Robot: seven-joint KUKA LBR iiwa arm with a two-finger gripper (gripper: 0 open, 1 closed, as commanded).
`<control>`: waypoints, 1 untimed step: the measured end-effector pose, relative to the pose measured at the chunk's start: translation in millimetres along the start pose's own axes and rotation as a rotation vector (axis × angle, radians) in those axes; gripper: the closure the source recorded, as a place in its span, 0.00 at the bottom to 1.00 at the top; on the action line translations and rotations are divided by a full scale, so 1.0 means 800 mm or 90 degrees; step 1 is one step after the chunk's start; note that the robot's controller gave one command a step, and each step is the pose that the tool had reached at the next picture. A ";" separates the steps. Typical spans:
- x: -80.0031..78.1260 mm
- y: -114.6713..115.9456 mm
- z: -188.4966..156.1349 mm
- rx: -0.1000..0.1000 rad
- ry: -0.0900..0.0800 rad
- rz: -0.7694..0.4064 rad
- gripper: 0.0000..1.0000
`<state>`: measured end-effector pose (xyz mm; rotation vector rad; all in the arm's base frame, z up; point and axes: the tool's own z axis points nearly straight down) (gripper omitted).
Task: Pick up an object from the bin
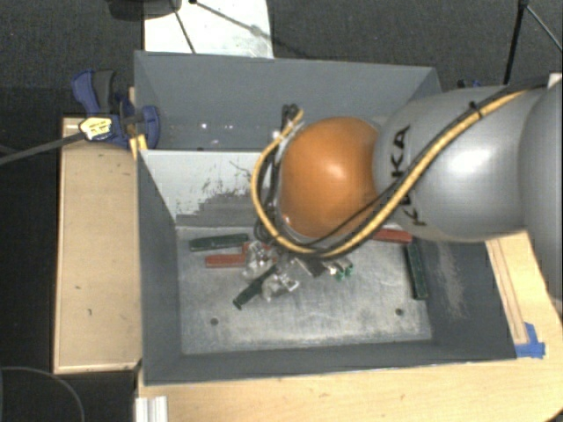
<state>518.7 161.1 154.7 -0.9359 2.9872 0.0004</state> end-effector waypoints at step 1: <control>0.025 -0.027 -0.215 -0.002 0.006 0.087 1.00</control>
Offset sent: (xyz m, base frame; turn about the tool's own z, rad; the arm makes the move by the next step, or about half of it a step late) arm 0.0000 0.0000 0.0000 0.0000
